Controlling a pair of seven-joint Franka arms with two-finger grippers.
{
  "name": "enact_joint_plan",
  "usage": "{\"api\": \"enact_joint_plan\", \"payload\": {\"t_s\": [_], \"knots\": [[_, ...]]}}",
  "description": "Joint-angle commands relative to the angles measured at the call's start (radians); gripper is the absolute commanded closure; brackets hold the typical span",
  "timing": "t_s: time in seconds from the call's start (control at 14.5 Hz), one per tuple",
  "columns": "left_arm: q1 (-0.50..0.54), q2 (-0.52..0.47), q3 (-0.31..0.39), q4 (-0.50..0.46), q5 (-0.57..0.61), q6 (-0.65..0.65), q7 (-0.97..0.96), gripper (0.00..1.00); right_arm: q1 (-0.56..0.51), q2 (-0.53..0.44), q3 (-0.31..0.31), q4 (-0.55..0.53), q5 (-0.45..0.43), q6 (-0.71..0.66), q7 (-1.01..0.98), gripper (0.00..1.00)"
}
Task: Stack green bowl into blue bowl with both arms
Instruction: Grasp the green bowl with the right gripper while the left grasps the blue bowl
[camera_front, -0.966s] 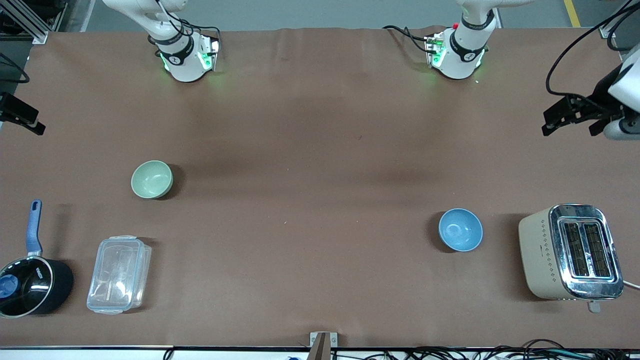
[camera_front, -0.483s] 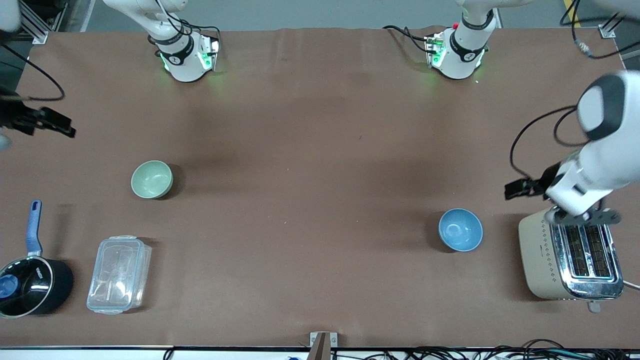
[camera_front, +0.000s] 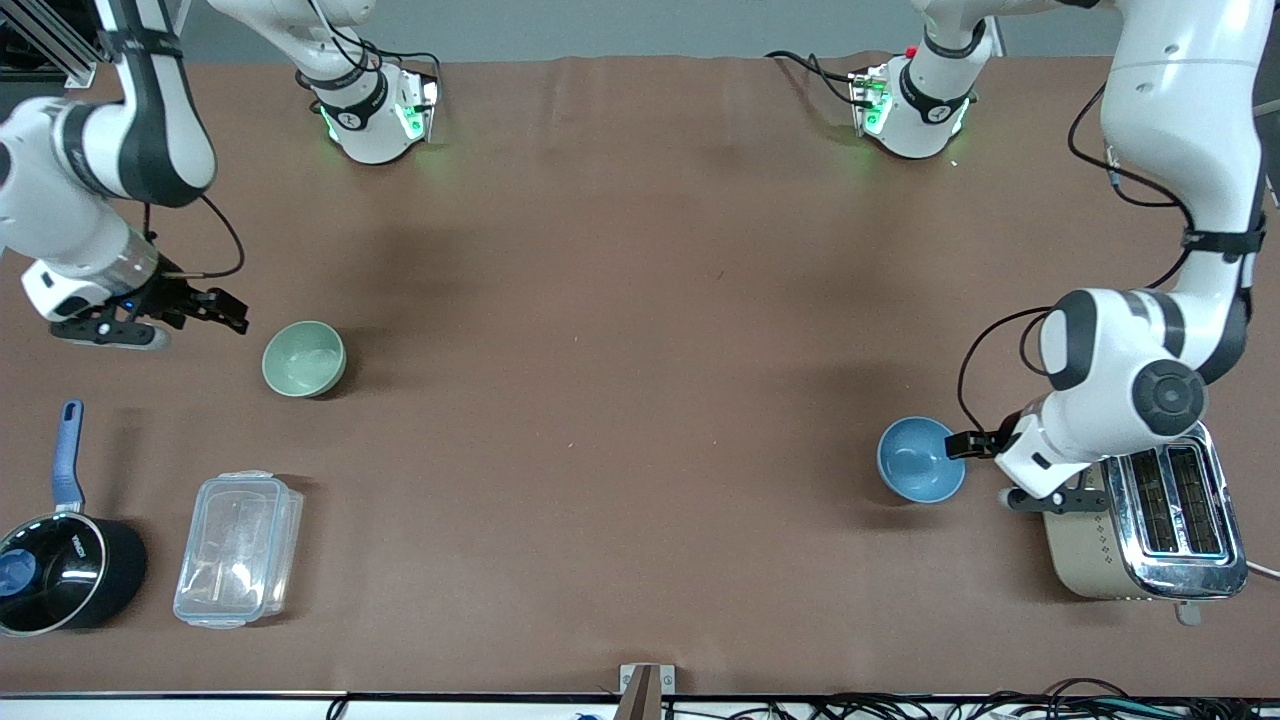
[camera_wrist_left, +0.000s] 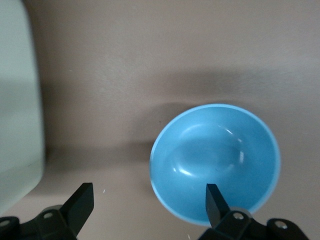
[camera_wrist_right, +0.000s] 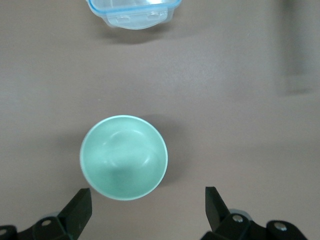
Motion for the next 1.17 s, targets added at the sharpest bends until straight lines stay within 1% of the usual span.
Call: {"api": "enact_joint_plan", "payload": {"t_s": [0.0,0.14,0.28,0.34,0.48,0.55,0.62,0.69,0.76,0.83,0.9,1.03,1.1], "knots": [[0.005,0.018,-0.007,-0.03,0.03,0.05,-0.018,0.39,-0.054,0.102,0.011,-0.021,-0.004,0.128,-0.065,0.0],[0.002,0.039,-0.008,-0.027,0.03,0.05,-0.018,0.67,-0.059,0.182,0.011,-0.029,-0.004,0.226,-0.073,0.0],[-0.003,0.062,-0.008,-0.023,0.027,0.052,-0.018,0.85,-0.048,0.24,0.013,-0.065,-0.004,0.359,-0.073,0.0],[-0.001,0.067,-0.008,-0.018,0.025,0.052,-0.018,0.91,-0.047,0.263,0.014,-0.085,-0.004,0.42,-0.072,0.0],[-0.001,0.067,-0.008,-0.014,0.025,0.053,-0.017,0.99,-0.039,0.3,0.016,-0.12,-0.004,0.53,-0.07,0.0],[-0.001,0.065,-0.008,-0.004,0.024,0.052,-0.018,1.0,-0.04,0.302,0.016,-0.128,-0.004,0.544,-0.07,0.09],[-0.006,0.064,-0.01,0.011,0.018,0.05,-0.02,1.0,-0.039,0.3,0.016,-0.128,-0.004,0.541,-0.069,0.27],[-0.009,0.058,-0.013,0.02,0.018,0.05,-0.027,1.0,-0.039,0.3,0.017,-0.13,-0.004,0.541,-0.069,0.51],[-0.016,0.053,-0.025,0.041,0.018,0.044,-0.053,1.0,-0.039,0.3,0.017,-0.128,-0.004,0.539,-0.065,0.8],[-0.019,0.036,-0.059,0.052,0.016,0.029,-0.096,1.0,-0.039,0.299,0.017,-0.128,-0.004,0.535,-0.059,0.92],[-0.024,0.027,-0.085,0.06,0.016,0.006,-0.146,1.0,-0.039,0.298,0.017,-0.128,-0.004,0.535,-0.059,0.98],[-0.029,0.029,-0.155,0.092,0.018,-0.036,-0.264,1.0,-0.039,0.295,0.017,-0.125,-0.004,0.533,-0.056,1.0],[-0.03,0.029,-0.21,0.098,0.018,-0.045,-0.321,1.0,-0.039,0.295,0.017,-0.122,-0.004,0.533,-0.056,1.0]]}}
